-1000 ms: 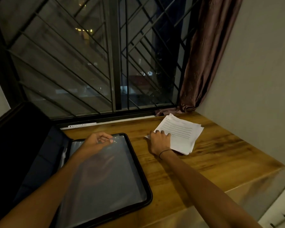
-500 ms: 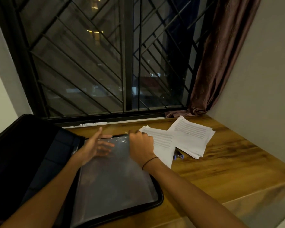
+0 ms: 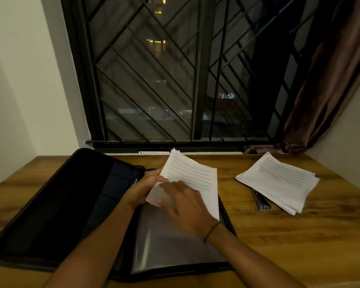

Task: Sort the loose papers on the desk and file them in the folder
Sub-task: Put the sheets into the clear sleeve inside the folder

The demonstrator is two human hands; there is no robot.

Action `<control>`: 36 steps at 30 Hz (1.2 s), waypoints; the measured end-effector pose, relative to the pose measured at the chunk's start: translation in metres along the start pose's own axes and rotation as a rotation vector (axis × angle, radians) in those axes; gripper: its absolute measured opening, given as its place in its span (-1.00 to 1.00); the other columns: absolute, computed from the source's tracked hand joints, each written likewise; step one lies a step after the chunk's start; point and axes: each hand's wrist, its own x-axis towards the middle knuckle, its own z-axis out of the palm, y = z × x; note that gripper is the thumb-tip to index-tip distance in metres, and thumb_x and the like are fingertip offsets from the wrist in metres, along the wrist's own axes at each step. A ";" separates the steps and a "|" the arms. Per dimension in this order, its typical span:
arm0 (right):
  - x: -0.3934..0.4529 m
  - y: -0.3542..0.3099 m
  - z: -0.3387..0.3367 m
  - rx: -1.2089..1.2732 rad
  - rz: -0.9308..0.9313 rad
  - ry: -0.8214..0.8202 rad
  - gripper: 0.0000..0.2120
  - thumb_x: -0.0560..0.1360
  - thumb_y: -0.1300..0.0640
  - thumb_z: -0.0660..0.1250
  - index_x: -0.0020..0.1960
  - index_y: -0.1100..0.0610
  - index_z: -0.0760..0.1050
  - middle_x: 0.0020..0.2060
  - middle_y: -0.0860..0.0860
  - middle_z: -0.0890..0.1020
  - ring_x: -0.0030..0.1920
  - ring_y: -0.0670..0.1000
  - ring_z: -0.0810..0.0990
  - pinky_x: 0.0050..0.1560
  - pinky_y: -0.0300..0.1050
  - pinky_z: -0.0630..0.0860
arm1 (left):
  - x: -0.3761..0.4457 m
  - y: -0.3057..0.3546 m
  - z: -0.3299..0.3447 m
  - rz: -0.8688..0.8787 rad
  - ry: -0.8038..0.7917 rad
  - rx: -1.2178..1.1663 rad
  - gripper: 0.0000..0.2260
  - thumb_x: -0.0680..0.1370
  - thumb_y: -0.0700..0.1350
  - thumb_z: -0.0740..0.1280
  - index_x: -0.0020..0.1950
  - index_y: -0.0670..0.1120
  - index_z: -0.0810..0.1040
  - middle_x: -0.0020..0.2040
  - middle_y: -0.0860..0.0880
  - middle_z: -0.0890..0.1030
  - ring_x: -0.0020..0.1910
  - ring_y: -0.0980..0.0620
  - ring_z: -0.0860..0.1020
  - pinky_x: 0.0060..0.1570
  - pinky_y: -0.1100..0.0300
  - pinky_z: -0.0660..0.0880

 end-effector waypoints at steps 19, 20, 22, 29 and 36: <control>0.074 0.088 -0.031 0.127 0.781 0.241 -0.70 0.58 -0.20 0.32 -0.11 0.01 0.59 0.14 0.02 0.58 0.28 0.18 0.44 0.31 0.16 0.41 | 0.008 -0.010 -0.008 0.165 0.171 -0.184 -0.69 0.65 -0.22 0.27 0.35 0.03 0.54 0.23 -0.07 0.68 0.10 -0.08 0.70 0.06 0.04 0.59; 0.078 0.083 -0.030 0.162 0.711 0.229 -0.60 0.62 -0.25 0.23 -0.13 0.04 0.60 0.10 0.04 0.61 0.23 0.19 0.48 0.27 0.18 0.44 | 0.007 -0.010 -0.006 0.160 0.174 -0.191 -0.73 0.68 -0.15 0.25 0.35 0.03 0.55 0.22 -0.07 0.69 0.10 -0.06 0.70 0.06 0.05 0.59; 0.086 0.071 -0.027 0.474 0.697 0.199 -0.46 0.68 -0.23 0.13 -0.07 0.16 0.66 -0.06 0.16 0.69 0.03 0.18 0.63 0.14 0.19 0.58 | 0.006 -0.007 -0.001 0.104 0.134 -0.252 -0.70 0.71 0.06 0.18 0.36 0.01 0.57 0.18 -0.07 0.71 0.09 -0.07 0.70 0.13 0.00 0.58; 0.097 0.066 -0.002 0.789 0.699 0.038 -0.76 0.47 0.19 0.56 0.01 0.15 0.52 -0.06 0.04 0.63 -0.13 -0.03 0.63 -0.29 -0.26 0.58 | 0.010 -0.010 0.001 0.061 0.039 -0.290 -0.45 0.60 0.28 0.27 0.37 -0.10 0.58 0.21 -0.25 0.67 0.17 -0.25 0.65 0.21 -0.10 0.57; 0.095 0.083 0.020 1.160 0.831 0.014 -0.71 0.45 0.18 0.57 0.13 0.15 0.59 0.11 0.16 0.71 0.07 0.15 0.67 0.24 0.23 0.61 | 0.018 -0.014 -0.005 0.062 0.165 -0.164 -0.52 0.54 0.15 0.40 0.37 -0.07 0.56 0.13 -0.10 0.71 0.11 -0.12 0.68 0.25 -0.15 0.57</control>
